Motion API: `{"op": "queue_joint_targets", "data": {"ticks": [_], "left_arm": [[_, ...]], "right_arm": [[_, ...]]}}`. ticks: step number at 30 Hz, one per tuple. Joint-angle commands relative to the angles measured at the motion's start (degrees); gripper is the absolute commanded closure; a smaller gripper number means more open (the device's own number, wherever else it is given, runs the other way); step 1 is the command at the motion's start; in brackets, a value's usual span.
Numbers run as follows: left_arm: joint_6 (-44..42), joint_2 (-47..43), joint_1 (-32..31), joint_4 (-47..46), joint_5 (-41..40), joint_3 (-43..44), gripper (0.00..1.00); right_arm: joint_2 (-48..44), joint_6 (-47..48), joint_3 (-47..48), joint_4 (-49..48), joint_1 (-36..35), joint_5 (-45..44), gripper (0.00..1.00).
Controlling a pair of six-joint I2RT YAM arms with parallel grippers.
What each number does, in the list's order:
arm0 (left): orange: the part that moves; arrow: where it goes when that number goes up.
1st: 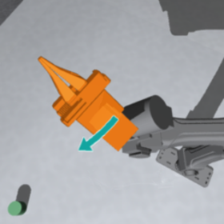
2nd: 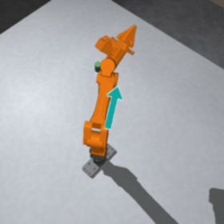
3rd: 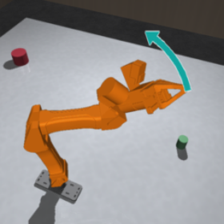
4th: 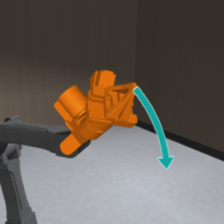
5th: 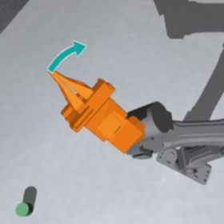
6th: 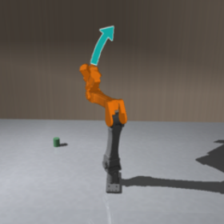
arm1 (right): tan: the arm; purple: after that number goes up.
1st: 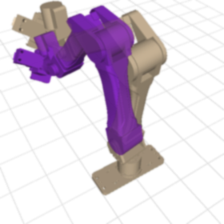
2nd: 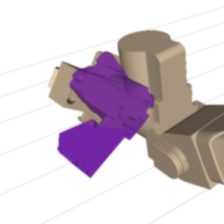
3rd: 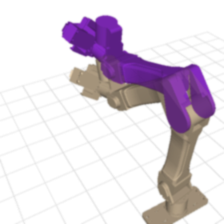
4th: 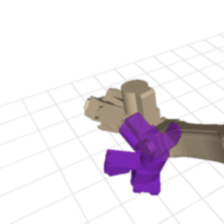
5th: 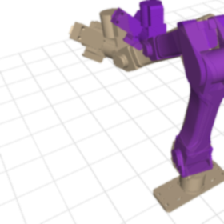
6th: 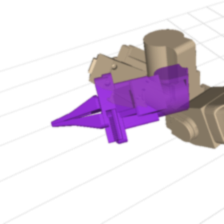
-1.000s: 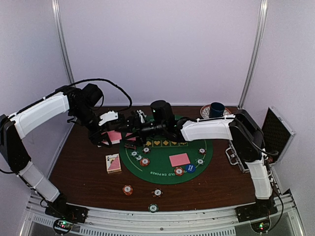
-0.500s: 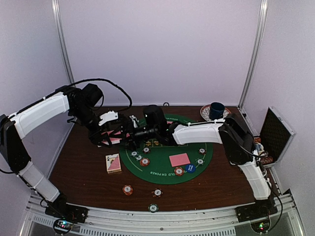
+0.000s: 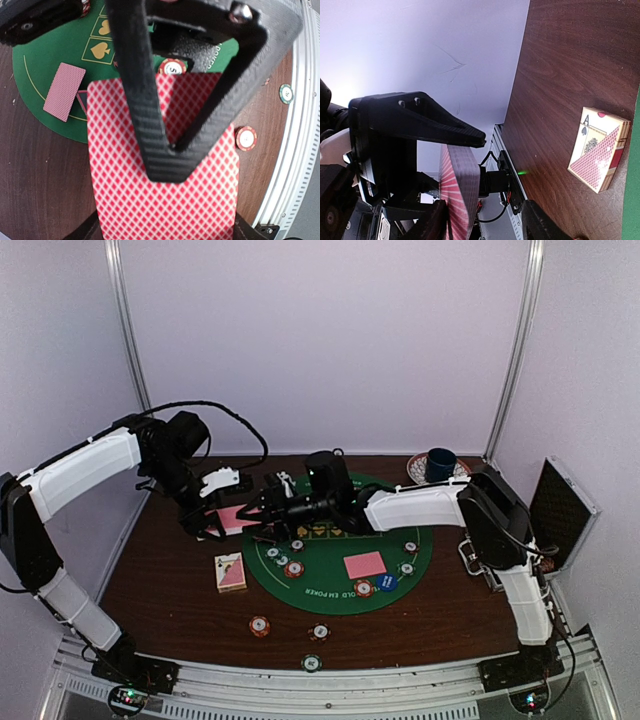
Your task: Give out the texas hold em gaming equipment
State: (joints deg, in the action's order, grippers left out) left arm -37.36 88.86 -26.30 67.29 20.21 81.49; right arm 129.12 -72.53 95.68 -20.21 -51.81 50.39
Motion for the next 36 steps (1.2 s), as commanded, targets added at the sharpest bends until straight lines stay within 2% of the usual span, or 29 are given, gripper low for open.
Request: {"op": "queue_joint_targets", "data": {"ticks": [1,6,10,18,25,36], "left_arm": [[0.0,-1.2,0.1,-1.2,1.6,1.6,1.00],[0.1,-1.1,0.1,-1.2,1.2,1.3,1.00],[-0.1,-1.2,0.1,-1.2,1.0,1.1,1.00],[-0.6,-1.4,0.1,-1.1,0.2,0.9,1.00],[-0.9,-1.4,0.1,-1.3,-0.3,0.6,1.00],[-1.3,-2.1,0.1,-1.3,-1.9,-0.4,1.00]], "right_arm": [[-2.9,1.4,-1.7,1.6,0.9,0.2,0.47],[-4.5,0.9,-1.5,0.2,0.9,1.1,0.48],[-5.4,0.0,-2.0,-0.2,1.0,1.4,0.55],[-6.5,-0.6,-4.1,-1.0,2.0,1.8,0.77],[-7.7,-0.9,-5.1,-1.3,3.2,1.8,1.00],[-9.6,1.5,-7.2,1.0,7.9,1.8,1.00]]}}
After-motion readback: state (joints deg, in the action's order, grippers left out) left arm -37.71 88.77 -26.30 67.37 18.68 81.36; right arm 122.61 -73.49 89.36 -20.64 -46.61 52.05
